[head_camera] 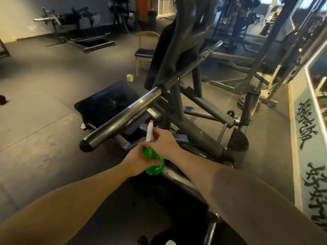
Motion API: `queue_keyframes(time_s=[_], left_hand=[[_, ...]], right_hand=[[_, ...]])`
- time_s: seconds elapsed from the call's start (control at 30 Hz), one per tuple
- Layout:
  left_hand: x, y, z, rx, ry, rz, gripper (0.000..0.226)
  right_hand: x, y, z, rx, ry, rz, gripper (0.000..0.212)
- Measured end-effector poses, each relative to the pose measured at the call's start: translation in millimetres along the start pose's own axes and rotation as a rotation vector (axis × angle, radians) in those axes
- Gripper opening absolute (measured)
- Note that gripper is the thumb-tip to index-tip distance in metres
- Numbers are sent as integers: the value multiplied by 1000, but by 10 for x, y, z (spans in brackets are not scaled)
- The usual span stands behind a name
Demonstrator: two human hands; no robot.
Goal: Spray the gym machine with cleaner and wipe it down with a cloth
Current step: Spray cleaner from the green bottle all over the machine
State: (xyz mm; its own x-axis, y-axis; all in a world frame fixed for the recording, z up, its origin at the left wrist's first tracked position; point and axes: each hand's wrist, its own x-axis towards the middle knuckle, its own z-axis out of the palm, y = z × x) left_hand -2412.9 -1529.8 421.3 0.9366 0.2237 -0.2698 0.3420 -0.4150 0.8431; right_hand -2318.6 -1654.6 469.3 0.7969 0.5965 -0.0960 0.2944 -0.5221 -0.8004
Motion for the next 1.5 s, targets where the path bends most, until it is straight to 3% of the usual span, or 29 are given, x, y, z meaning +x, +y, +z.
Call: queue_keyframes(time_s=[0.1,0.23,0.33,0.6,0.7,0.77,0.83,0.93,1.03,1.17,1.4,1.5], left_hand=[[226,57,99,14,-26,-17,80],[500,87,289,58,-112,-3,88],[670,106,482,113,-186,-6,76],[1535,-322,1155,135,-396,-95,80],[1924,-472,1456,197,-480,-65,69],[2183,-591,1660,238,-543,-31,66],[2391,-690,1833,265,-587,-19,71],[2633,-766,2045,294,-636,29,74],[2801,-874,2125,276,-607,19,80],[2906,-1156,1998,157,-443,-66,90],[3128,-1415,1346,46,-201,-89,69],[3209,-1409,1077,0,-148,-95,65]], right_hand=[[88,198,-143,71,-63,8,72],[145,581,-237,184,-72,49,79],[232,936,-213,255,-59,152,87],[534,2010,-92,418,79,401,70],[642,2402,-49,467,155,521,68],[724,2682,-21,459,193,573,56],[788,2914,-25,444,238,609,46],[877,3188,-19,397,283,675,50],[1034,3306,10,318,291,661,46],[1371,3167,78,210,145,505,61],[2196,2827,477,107,22,344,54],[2461,2682,571,113,31,252,69]])
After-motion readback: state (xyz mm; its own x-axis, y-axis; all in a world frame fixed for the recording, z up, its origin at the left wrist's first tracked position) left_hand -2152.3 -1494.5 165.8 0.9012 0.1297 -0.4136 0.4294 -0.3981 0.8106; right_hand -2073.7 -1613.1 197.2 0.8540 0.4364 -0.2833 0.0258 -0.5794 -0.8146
